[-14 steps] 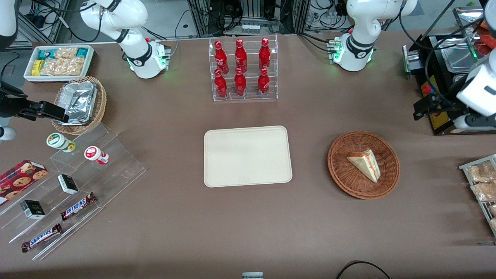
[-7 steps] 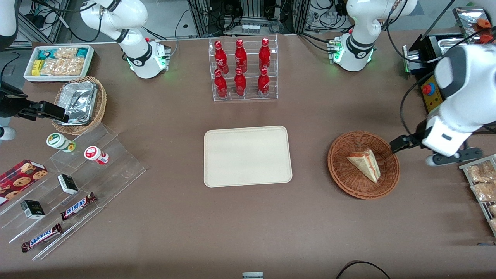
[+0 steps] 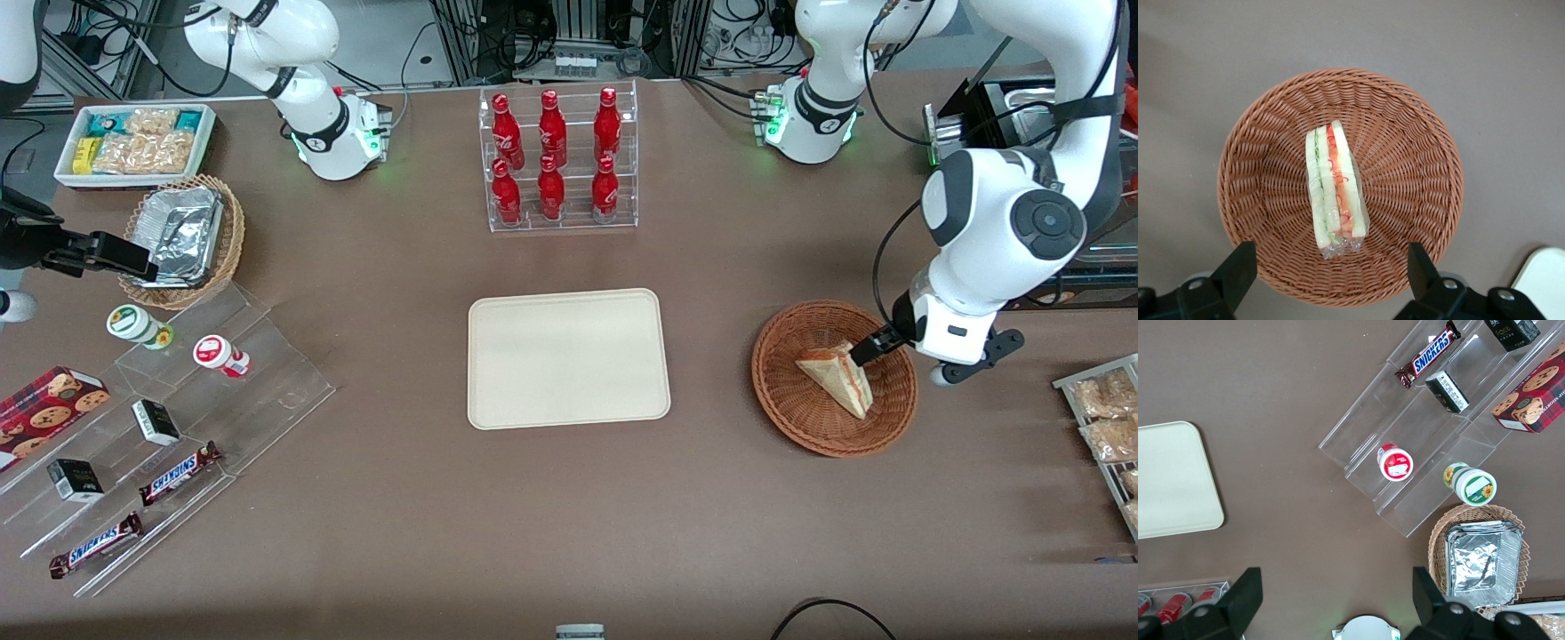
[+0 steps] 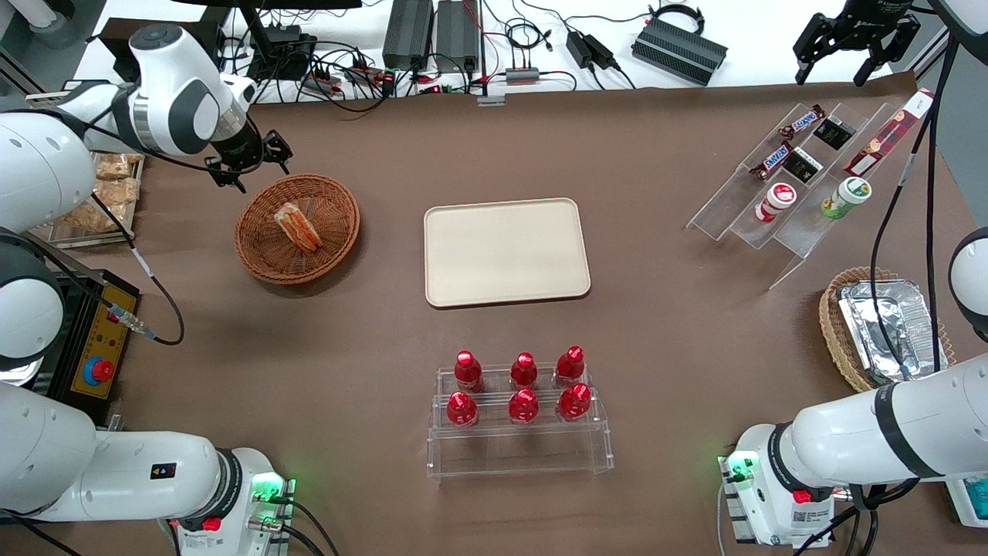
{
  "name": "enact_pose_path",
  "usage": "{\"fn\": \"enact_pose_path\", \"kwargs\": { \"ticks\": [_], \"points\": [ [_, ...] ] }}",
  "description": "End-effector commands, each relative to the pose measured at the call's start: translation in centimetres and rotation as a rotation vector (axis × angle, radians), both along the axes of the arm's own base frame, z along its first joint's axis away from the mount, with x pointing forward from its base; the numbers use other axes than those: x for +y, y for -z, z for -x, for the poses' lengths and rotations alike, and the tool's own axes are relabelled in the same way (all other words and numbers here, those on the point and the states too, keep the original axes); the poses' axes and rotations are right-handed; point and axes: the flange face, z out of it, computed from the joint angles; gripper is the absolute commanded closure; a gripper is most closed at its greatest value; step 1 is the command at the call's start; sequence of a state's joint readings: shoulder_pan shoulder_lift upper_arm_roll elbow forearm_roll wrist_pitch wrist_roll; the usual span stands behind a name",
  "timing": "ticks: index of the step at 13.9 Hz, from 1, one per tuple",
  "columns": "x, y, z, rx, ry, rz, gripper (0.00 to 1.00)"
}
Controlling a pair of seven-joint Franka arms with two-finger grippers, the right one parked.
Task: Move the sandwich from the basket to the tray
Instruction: 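Lower the open left gripper over the wrapped sandwich in the basket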
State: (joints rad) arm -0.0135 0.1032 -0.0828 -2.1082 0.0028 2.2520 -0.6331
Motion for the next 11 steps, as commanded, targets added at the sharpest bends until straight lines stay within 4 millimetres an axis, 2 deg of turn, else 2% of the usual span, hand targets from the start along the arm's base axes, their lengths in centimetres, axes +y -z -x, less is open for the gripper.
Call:
{"fn": "enact_pose_path", "kwargs": {
  "ticks": [1,7,11],
  "points": [
    [-0.8,2.4,0.3,-0.007,-0.106,0.007,0.0],
    [-1.2,7.0,0.8,-0.005,-0.108,0.015,0.0],
    [-1.1,8.2,0.9,0.016,-0.105,0.012,0.0]
  ]
}}
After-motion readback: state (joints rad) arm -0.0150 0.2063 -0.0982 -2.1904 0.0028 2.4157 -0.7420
